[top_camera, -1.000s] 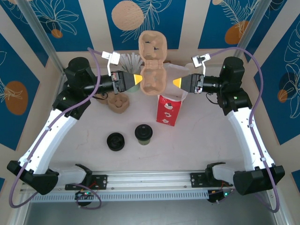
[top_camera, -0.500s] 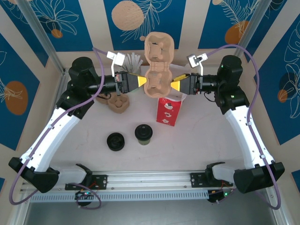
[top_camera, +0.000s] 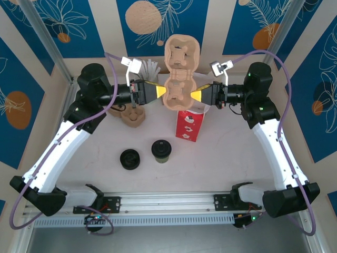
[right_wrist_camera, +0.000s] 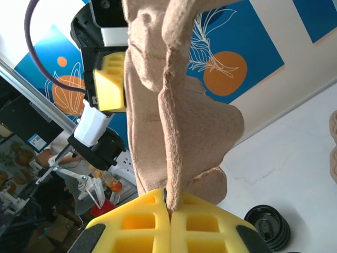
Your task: Pack the takeout coffee
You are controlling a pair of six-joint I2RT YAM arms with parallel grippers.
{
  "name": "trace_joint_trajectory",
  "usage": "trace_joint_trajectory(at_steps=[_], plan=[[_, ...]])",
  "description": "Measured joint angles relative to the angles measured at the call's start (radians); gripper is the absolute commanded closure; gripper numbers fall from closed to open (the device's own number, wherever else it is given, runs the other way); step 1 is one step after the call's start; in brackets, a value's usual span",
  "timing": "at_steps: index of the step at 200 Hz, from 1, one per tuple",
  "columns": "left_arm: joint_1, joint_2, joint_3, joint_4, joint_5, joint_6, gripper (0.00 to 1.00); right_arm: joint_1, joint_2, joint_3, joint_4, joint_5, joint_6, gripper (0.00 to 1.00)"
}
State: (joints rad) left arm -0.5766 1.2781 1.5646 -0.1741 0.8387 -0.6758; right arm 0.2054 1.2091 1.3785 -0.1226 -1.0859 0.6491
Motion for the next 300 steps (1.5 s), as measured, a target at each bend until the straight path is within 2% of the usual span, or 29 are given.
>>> trace_joint_trajectory(at_steps=[8,16,28,38,81,122,161,211,254,300], plan=[[-0.008,0.002,0.011,-0.016,-0.010,0.021,0.43,0.000,-0.005,0.001,-0.015,0.010,-0.008,1.00],[-0.018,0.002,0.025,-0.045,-0.027,0.042,0.35,0.000,-0.010,0.002,-0.035,0.019,-0.018,1.00],[-0.039,0.007,0.059,-0.103,-0.062,0.086,0.27,0.000,-0.017,0.017,-0.093,0.044,-0.048,1.00],[-0.065,0.018,0.105,-0.169,-0.103,0.125,0.26,0.002,-0.022,0.042,-0.163,0.074,-0.074,1.00],[-0.163,0.067,0.315,-0.429,-0.314,0.371,0.23,0.017,-0.040,0.177,-0.465,0.204,-0.181,1.00],[-0.179,0.086,0.392,-0.544,-0.453,0.571,0.22,0.043,-0.043,0.238,-0.747,0.327,-0.244,1.00],[-0.185,0.118,0.417,-0.598,-0.460,0.745,0.24,0.067,-0.046,0.236,-0.874,0.365,-0.258,1.00],[-0.228,0.181,0.436,-0.678,-0.428,0.972,0.26,0.166,-0.023,0.270,-0.975,0.382,-0.280,1.00],[-0.238,0.236,0.502,-0.786,-0.441,1.078,0.28,0.233,0.008,0.292,-1.028,0.418,-0.296,1.00],[-0.254,0.268,0.564,-0.912,-0.517,1.151,0.31,0.257,0.021,0.313,-1.059,0.459,-0.307,1.00]])
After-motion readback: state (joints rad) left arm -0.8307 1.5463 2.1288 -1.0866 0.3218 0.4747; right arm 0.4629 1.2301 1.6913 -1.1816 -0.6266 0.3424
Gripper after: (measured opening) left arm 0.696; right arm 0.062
